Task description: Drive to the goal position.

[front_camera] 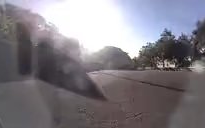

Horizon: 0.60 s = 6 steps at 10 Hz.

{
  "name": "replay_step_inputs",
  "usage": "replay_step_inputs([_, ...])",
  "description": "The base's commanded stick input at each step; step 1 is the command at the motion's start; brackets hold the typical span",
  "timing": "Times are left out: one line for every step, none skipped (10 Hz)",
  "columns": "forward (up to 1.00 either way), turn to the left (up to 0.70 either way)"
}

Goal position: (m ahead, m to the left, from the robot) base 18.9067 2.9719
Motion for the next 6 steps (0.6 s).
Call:
replay_step_inputs([0.61,0.00])
replay_step_inputs([0.69,0.00])
replay_step_inputs([0.70,0.00])
replay_step_inputs([0.70,0.00])
replay_step_inputs([0.70,0.00])
replay_step_inputs([0.70,0.00])
